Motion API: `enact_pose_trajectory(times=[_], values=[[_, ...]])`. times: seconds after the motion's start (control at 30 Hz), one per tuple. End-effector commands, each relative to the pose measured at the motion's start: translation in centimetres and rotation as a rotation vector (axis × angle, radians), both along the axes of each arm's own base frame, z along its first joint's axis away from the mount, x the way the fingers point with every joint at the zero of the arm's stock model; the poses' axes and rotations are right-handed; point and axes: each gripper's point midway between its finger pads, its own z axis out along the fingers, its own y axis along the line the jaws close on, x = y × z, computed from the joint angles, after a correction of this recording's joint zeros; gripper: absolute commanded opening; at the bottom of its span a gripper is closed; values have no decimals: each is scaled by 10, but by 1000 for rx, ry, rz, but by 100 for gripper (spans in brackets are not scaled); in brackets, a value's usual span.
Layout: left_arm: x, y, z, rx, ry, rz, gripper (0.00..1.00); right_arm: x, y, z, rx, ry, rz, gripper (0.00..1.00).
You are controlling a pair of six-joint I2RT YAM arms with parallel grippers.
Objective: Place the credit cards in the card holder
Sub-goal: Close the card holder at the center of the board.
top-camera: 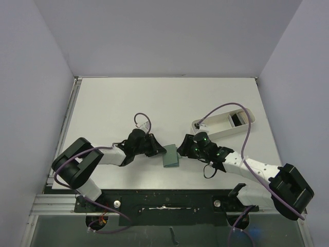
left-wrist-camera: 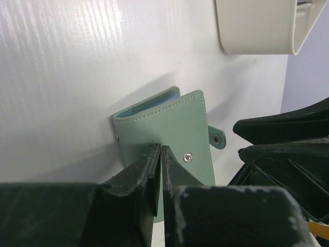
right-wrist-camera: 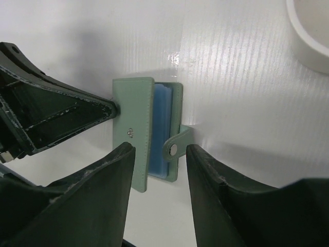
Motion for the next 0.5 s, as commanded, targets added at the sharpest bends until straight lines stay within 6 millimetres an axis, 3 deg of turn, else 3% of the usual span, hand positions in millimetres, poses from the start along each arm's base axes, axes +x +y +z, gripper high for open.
enact_pose_trajectory(times=[0.0,0.3,0.47], values=[[6,-4,-2,21,-25,-35,6,4,13,10,87,-16,13,45],[6,0,-19,105,20,-35,7,3,21,1,104,9,37,47],[5,0,-18,102,17,-33,9,5,27,3,124,7,52,47]])
